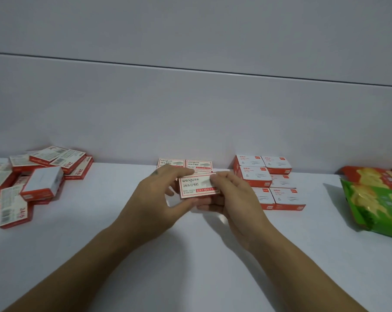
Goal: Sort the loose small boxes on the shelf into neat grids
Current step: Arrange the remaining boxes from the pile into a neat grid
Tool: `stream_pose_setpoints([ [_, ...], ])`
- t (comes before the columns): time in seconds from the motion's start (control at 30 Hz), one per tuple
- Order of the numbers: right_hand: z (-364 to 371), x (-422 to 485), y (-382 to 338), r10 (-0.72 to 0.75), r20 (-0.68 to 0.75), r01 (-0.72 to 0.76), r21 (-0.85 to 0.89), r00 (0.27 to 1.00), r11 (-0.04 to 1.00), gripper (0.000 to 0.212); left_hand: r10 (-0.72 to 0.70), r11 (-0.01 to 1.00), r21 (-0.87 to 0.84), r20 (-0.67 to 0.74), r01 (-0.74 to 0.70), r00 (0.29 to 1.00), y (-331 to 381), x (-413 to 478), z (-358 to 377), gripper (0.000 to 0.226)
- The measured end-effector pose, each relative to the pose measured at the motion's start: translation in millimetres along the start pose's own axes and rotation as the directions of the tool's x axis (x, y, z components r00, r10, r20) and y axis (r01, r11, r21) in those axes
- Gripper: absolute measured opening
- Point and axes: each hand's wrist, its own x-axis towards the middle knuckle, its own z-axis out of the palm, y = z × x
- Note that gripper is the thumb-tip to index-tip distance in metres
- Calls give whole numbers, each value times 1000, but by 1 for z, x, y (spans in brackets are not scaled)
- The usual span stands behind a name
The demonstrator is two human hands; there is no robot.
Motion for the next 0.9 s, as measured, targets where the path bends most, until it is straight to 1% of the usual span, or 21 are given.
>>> stream_pose_setpoints([
  [0.07,-2,1,-2,-34,-16,33,-65,999,997,22,-33,999,6,-10,33,999,-2,2,-5,46],
  [0.13,-4,0,-3,-55,-20,53,-122,998,991,22,-56,998,26,30,55,998,-5,3,-7,44],
  [0.2,-3,-1,0,-76,-30,71,-134,997,988,19,-53,996,77,63,48,997,-7,3,-8,43],
  [0.3,-1,1,3,-113,-52,102,-169,992,980,18,-50,990,134,70,40,996,-10,4,-10,44],
  [0.37,-2,1,5,-138,-39,128,-197,990,972,19,-47,990,134,72,37,996,-11,5,-11,43],
  [0.43,-4,2,7,-207,18,203,-298,978,933,25,-52,989,144,72,41,996,-13,5,-12,45],
  [0.47,-6,2,9,-263,62,266,-393,963,880,32,-62,986,158,74,49,995,-13,6,-13,46],
  [0.5,-8,3,10,-325,112,336,-500,939,798,38,-74,982,181,76,59,994,-13,6,-14,47],
  [0.57,-9,7,12,-440,215,459,-672,872,582,44,-89,973,222,79,70,993,-13,7,-17,48],
  [0.63,-7,12,12,-516,311,537,-755,798,376,41,-100,966,249,88,75,991,-14,7,-21,49],
  [0.73,0,20,7,-528,400,550,-820,749,158,35,-123,957,277,101,91,987,-17,9,-29,48],
  [0.8,6,24,6,-507,446,546,-835,738,60,35,-155,942,316,115,112,981,-18,9,-34,48],
  [0.83,9,26,7,-485,463,550,-834,742,46,35,-178,928,351,127,124,976,-18,9,-36,48],
  [0.9,14,29,10,-411,481,550,-833,774,62,36,-212,898,419,145,134,966,-18,7,-38,48],
])
